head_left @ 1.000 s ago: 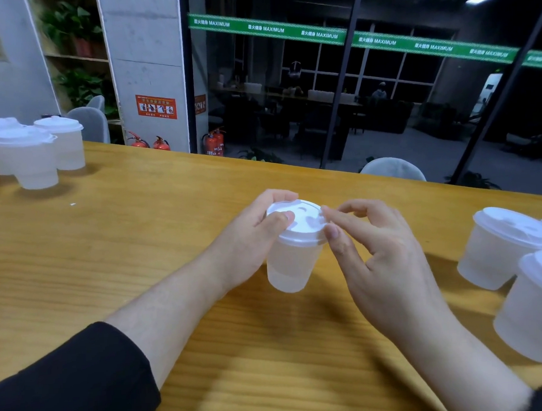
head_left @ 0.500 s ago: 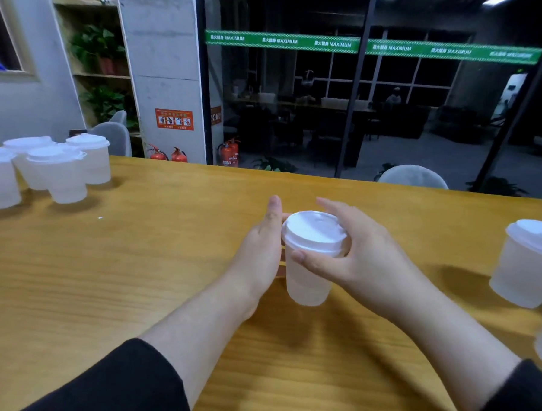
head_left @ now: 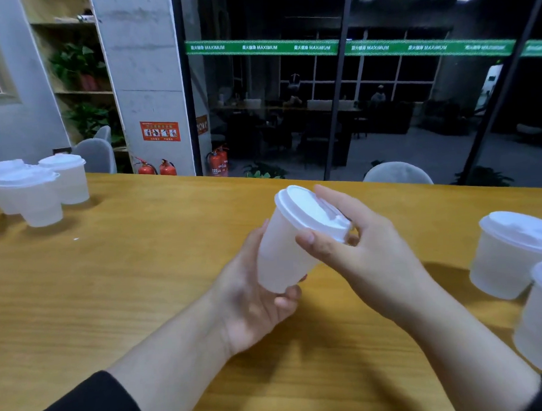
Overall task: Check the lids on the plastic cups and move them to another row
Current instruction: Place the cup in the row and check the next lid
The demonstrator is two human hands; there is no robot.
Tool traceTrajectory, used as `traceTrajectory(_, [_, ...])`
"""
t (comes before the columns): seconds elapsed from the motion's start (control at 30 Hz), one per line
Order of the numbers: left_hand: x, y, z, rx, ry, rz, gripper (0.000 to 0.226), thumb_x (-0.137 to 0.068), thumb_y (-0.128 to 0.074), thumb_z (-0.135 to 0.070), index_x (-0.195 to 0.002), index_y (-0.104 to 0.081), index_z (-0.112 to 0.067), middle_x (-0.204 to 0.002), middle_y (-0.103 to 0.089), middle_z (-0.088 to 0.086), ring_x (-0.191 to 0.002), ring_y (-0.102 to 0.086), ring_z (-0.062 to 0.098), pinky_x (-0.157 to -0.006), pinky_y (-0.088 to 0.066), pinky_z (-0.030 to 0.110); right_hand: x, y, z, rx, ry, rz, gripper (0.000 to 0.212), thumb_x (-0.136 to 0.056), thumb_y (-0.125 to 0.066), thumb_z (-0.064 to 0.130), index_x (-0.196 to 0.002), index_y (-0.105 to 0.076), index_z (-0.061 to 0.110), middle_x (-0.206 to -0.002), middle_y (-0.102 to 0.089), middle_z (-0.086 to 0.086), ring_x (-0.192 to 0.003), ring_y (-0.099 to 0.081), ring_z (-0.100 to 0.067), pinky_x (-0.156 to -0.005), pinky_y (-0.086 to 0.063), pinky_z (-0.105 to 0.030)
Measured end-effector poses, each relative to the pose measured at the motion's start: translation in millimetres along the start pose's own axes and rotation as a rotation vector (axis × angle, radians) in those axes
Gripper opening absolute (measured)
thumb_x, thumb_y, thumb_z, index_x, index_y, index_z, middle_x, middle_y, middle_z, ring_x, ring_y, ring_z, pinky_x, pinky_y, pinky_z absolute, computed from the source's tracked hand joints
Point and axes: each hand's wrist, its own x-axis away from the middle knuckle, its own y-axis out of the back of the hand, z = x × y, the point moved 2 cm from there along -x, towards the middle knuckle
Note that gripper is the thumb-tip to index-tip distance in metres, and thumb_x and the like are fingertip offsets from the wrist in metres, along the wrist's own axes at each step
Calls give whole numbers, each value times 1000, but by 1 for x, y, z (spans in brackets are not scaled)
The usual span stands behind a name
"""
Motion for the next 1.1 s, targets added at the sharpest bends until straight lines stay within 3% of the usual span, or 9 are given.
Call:
traceTrajectory(0.2, [14, -9, 4, -172, 89, 46, 47, -69, -71, -57, -96, -79, -19, -81, -64, 12, -53, -48, 17, -43, -35, 19, 7, 7, 12, 132, 125, 141, 75, -78, -71, 69, -145, -47, 48, -134, -51, 35, -128, -47, 11, -96, -43, -14])
traceTrajectory(0.33, [9, -18, 9, -27, -97, -197, 38, -91, -67, -51, -103, -73, -15, -75, -67, 7, -58, -56, 20, -48, -36, 24, 2, -1, 11, 45, 64, -21, 62, -78, -72, 64, -135, -58, 45, -128, -59, 27, -122, -51, 10, -89, -42, -6])
traceTrajectory(0.43, [6, -17, 7, -54, -265, -286, 42, -94, -66, -51, -109, -73, -13, -76, -67, 3, -56, -53, 18, -45, -33, 26, 1, -11, 10, -25, -14, -155, 53, -87, -71, 57, -136, -59, 39, -127, -61, 19, -118, -54, 4, -87, -44, -14])
traceTrajectory(0.5, [6, -14, 3, -94, -252, -273, 47, -95, -64, -52, -117, -71, -12, -77, -65, 3, -55, -51, 17, -44, -33, 25, 1, -10, 10, -1, -20, -149, 61, -84, -62, 67, -139, -56, 42, -129, -59, 22, -118, -52, 8, -84, -41, -11])
traceTrajectory(0.57, [9, -12, 1, -147, -68, -197, 46, -96, -60, -55, -116, -71, -14, -75, -62, 7, -52, -49, 17, -40, -32, 21, 4, -3, 10, 55, 3, -66, 73, -79, -58, 82, -143, -51, 47, -135, -54, 28, -125, -46, 14, -86, -38, -5])
traceTrajectory(0.67, [15, -12, 3, -205, 115, -97, 44, -97, -51, -56, -98, -72, -17, -70, -58, 10, -47, -43, 14, -37, -29, 16, 9, 2, 14, 129, 89, 124, 72, -78, -62, 73, -144, -48, 48, -137, -52, 33, -132, -42, 15, -98, -38, -7])
traceTrajectory(0.83, [9, -14, 7, -168, -177, -197, 44, -92, -65, -58, -106, -71, -17, -75, -63, 3, -54, -51, 17, -45, -34, 24, 7, -8, 6, 95, 60, -142, 56, -86, -61, 56, -139, -57, 41, -126, -59, 26, -118, -51, 12, -88, -37, -2])
traceTrajectory(0.93, [7, -11, 5, -266, -345, -242, 62, -84, -73, -65, -117, -69, -12, -87, -63, 4, -60, -54, 16, -52, -42, 28, 3, -10, 3, -56, -87, -206, 63, -90, -67, 57, -147, -52, 34, -139, -59, 14, -124, -55, -2, -93, -44, -12])
traceTrajectory(1.1, [12, -10, -1, -177, -15, -143, 54, -90, -63, -66, -110, -72, -17, -75, -62, 9, -50, -47, 16, -39, -34, 19, 8, 2, 7, 3, -10, 37, 90, -69, -65, 80, -150, -40, 50, -146, -48, 33, -132, -41, 19, -95, -40, -8])
